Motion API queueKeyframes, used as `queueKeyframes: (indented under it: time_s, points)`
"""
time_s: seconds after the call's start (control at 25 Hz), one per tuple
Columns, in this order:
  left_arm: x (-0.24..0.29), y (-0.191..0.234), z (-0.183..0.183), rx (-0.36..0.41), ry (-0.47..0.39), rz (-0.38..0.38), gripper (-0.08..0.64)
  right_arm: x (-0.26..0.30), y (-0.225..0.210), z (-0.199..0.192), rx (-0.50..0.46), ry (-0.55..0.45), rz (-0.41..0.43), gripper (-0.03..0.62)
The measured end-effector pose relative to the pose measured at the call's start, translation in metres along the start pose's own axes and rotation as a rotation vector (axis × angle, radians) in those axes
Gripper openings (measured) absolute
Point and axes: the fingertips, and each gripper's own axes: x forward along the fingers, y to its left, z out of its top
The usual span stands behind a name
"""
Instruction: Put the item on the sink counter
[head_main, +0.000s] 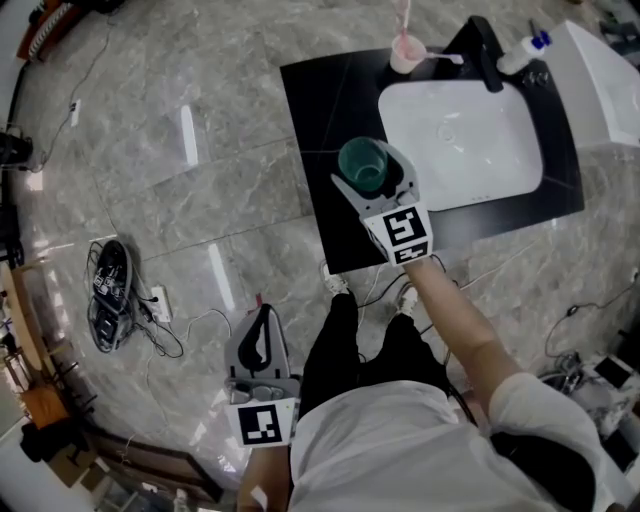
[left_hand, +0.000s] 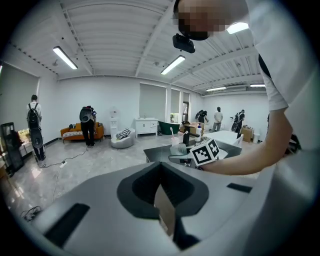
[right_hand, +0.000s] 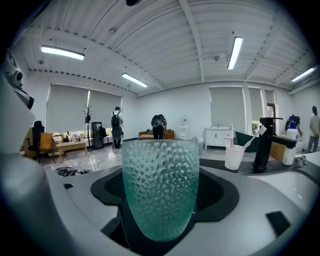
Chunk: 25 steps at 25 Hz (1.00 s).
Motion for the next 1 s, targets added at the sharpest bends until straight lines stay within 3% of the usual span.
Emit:
queueKeyframes:
  time_s: [1.0]
  points:
    - [0.017, 0.016, -0.021, -0.025, 0.042, -0.048, 0.003, 0.050, -0.010, -0.015, -0.037, 0.063, -0.031, 0.365]
